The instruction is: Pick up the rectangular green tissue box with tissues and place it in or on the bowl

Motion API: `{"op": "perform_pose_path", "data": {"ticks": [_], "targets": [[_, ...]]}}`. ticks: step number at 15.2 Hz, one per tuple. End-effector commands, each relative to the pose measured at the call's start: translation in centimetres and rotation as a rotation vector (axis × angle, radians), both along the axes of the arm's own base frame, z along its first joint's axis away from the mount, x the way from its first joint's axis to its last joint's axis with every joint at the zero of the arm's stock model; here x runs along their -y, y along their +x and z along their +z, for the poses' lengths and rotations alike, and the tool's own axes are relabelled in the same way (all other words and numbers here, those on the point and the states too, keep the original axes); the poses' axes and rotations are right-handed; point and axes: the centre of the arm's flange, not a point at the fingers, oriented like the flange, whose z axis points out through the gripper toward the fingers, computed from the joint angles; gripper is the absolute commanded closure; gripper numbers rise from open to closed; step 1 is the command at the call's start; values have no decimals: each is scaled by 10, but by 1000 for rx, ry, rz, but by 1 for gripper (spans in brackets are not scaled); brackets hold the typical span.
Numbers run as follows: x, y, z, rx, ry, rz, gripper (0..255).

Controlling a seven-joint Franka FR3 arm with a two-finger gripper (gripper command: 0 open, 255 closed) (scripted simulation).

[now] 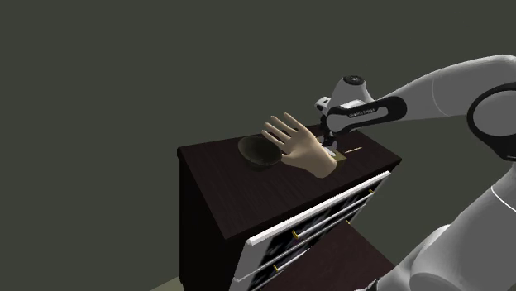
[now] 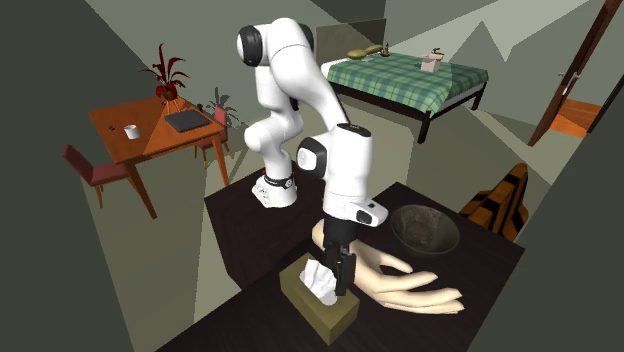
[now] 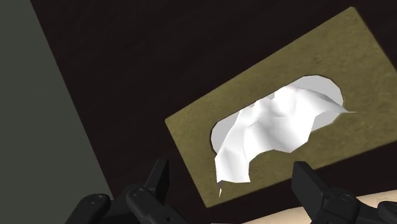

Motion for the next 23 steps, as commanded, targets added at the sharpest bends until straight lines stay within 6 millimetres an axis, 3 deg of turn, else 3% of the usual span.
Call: {"op": "perform_pose_path", "data": {"ticks": [1, 7, 8, 17, 23], "targets": [[2, 1, -5, 1, 0, 0, 0], [2, 1, -5, 1, 0, 0, 0], [2, 1, -5, 1, 0, 0, 255], [2, 1, -5, 1, 0, 0, 255], [2, 1, 27, 1, 0, 0, 255]]}}
